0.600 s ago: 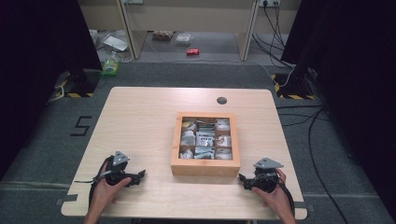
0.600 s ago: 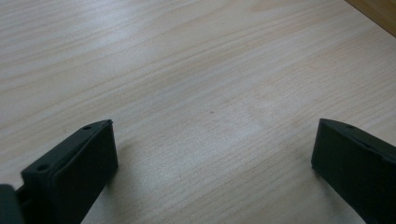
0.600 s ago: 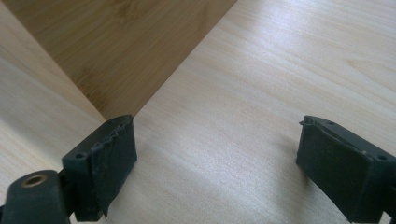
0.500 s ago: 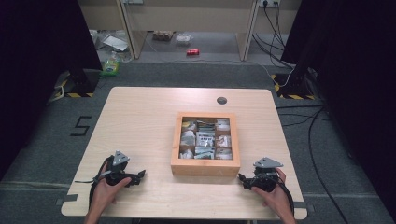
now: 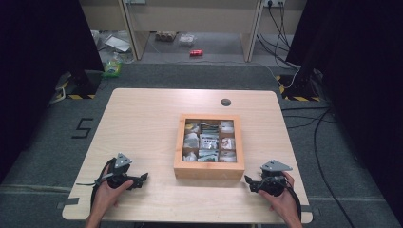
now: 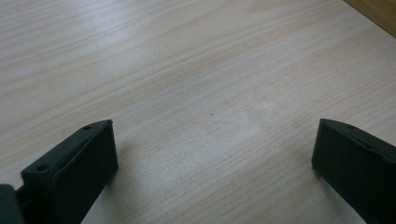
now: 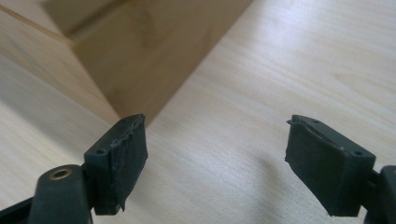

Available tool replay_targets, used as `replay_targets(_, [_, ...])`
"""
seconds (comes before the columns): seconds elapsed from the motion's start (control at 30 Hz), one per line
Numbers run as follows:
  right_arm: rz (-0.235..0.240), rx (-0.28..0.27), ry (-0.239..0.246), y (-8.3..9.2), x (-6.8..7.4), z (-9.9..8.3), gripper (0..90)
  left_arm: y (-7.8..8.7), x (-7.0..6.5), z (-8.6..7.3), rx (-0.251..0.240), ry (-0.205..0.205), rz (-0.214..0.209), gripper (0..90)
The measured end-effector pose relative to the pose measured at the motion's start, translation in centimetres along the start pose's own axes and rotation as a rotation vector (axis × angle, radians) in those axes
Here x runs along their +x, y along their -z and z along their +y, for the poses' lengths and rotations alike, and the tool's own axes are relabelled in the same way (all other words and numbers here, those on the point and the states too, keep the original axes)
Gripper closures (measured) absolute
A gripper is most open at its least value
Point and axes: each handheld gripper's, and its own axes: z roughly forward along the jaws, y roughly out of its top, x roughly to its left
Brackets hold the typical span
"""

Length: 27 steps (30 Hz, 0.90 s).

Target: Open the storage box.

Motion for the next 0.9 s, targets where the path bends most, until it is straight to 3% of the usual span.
replay_targets(0.23, [0.042, -0.023, -0.001, 2.0, 1.5, -0.1, 24.8, -0.1, 0.1, 0.0, -0.001, -0.002, -0.003, 0.0])
replay_targets(0.47, [0.087, -0.071, 0.022, 2.7, 3.1, 0.3, 29.5, -0.1, 0.2, 0.1, 0.000, -0.006, -0.005, 0.0])
replay_targets(0.7, [0.107, -0.101, 0.046, 2.6, 3.4, 0.5, 39.2, -0.2, 0.2, 0.2, -0.001, -0.003, -0.005, 0.0])
replay_targets(0.9, [0.090, -0.139, 0.051, 2.3, 3.5, 1.0, 44.1, -0.2, 0.2, 0.2, 0.000, -0.005, -0.006, 0.0])
